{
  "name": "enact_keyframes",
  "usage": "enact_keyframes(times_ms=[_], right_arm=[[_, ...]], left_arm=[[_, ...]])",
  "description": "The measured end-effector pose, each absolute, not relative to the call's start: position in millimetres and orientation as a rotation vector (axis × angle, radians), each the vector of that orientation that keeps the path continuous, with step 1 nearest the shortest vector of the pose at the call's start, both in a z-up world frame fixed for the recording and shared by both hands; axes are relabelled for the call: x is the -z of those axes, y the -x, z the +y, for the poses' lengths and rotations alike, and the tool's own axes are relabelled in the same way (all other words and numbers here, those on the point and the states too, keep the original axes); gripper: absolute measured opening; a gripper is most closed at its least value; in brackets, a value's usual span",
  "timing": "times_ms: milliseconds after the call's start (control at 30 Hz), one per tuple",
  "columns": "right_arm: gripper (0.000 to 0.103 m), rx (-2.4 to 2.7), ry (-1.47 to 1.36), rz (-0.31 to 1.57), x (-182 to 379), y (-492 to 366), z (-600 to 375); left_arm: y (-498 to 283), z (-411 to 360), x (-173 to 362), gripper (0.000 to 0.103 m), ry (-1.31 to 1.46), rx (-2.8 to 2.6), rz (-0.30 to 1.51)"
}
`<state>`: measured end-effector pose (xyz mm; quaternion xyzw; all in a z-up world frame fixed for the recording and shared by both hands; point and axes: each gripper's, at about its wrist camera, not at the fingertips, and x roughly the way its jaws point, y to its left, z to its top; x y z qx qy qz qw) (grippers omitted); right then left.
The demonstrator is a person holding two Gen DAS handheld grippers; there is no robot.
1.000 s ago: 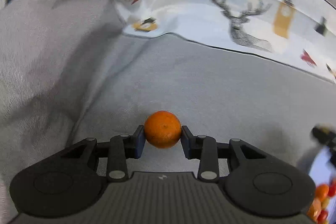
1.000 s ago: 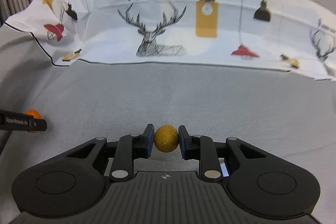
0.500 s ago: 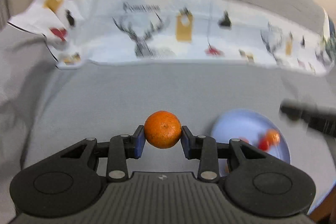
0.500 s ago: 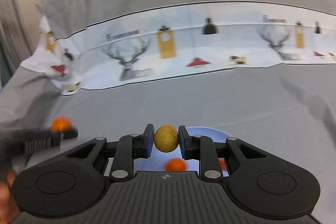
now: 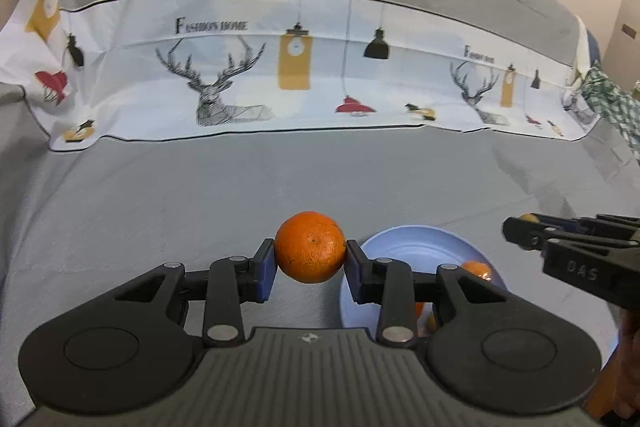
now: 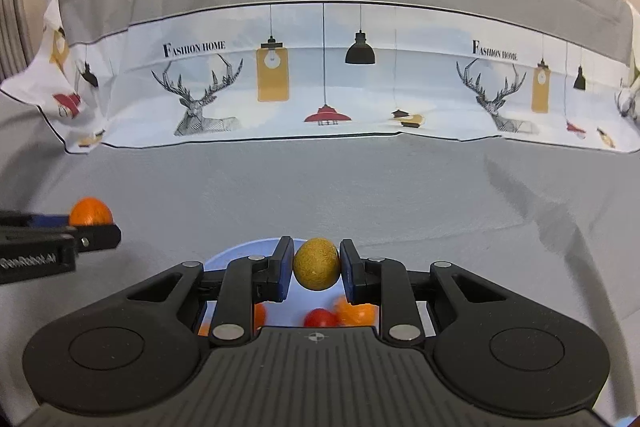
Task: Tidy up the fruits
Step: 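Carry the mandarin and yellow fruit over the plate with both tools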
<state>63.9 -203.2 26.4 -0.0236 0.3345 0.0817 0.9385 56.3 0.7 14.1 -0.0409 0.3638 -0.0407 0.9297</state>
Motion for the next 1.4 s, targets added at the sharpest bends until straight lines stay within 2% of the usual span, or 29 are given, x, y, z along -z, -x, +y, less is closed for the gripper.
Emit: enact_keyframes(times_ms=[967, 1400], right_arm=[[0.026, -0.148, 0.039, 0.692, -22.7, -64.4, -214.2], [0.026, -0.107, 0.036, 0.814, -3.7, -72.8, -223.0]], left_arm=[[-51.3, -17.7, -14.7, 0.040, 0.090, 0.209, 0.705], [-56.7, -44.7, 5.8, 0.040, 0.058, 0.302, 0.759]])
